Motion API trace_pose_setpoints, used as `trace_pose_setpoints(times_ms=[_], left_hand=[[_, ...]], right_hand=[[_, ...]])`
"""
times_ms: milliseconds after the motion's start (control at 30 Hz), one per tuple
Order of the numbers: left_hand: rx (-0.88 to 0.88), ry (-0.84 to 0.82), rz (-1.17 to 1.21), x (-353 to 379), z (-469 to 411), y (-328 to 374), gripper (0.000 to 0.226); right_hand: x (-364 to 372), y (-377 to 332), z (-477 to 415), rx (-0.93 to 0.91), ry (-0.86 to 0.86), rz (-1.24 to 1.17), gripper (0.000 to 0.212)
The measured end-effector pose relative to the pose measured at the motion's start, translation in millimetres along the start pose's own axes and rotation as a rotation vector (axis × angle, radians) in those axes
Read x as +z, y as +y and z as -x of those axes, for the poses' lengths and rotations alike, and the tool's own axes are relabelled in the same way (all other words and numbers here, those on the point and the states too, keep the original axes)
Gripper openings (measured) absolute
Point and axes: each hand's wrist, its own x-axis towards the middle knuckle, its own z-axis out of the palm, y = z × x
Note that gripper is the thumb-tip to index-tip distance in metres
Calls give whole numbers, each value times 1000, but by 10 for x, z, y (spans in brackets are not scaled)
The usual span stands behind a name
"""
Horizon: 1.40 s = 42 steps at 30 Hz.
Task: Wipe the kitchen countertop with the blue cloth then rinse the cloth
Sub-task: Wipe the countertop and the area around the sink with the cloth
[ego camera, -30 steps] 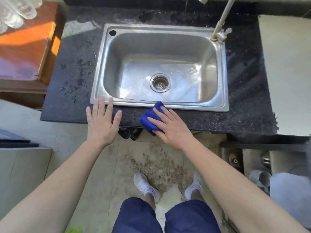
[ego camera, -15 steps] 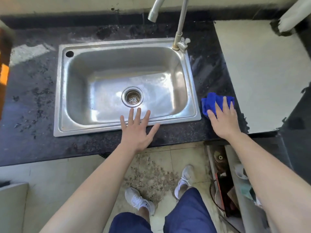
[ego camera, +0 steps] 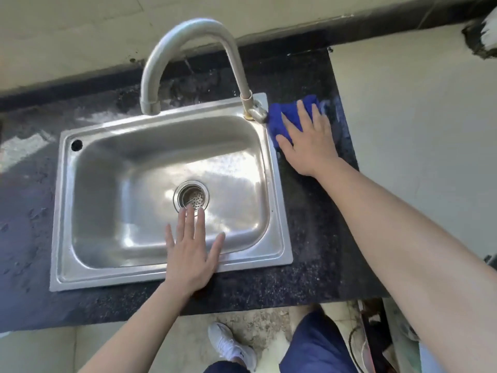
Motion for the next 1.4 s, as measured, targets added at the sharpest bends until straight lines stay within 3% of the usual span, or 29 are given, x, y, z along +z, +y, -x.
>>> trace_pose_setpoints(times_ms=[200, 333, 467, 800, 900, 1100, 1233, 1300, 1400], left_hand=[[40, 58, -22, -609, -1281, 962, 101], [48, -3, -23, -749, -1691, 1385, 109], [38, -70, -29, -598, -1716, 1402, 104], [75, -26, -34, -494, -1747, 1355, 101], [84, -9, 5, -477, -1741, 1343, 103], [105, -7, 26, -442, -1755, 1326, 103], [109, 18, 41, -403, -1770, 1329, 102], [111, 38, 72, -392, -1770, 1320, 102], [122, 64, 103, -362, -1776, 1315, 102]], right_hand=[[-129, 236, -193, -173, -31, -20, 60], [-254, 705, -109, -156, -49, 1, 59], [-315, 751, -251, -151, -48, 15, 60], [-296, 77, -1360, -113, 98, -33, 57], [-393, 273, -1310, -156, 42, -7, 58], [-611, 1071, -1077, 111, 84, 29, 59], [-534, 452, -1297, 371, 134, -40, 61], [-462, -34, -1344, 295, 124, -70, 60], [-401, -384, -1336, -37, 35, -52, 55]])
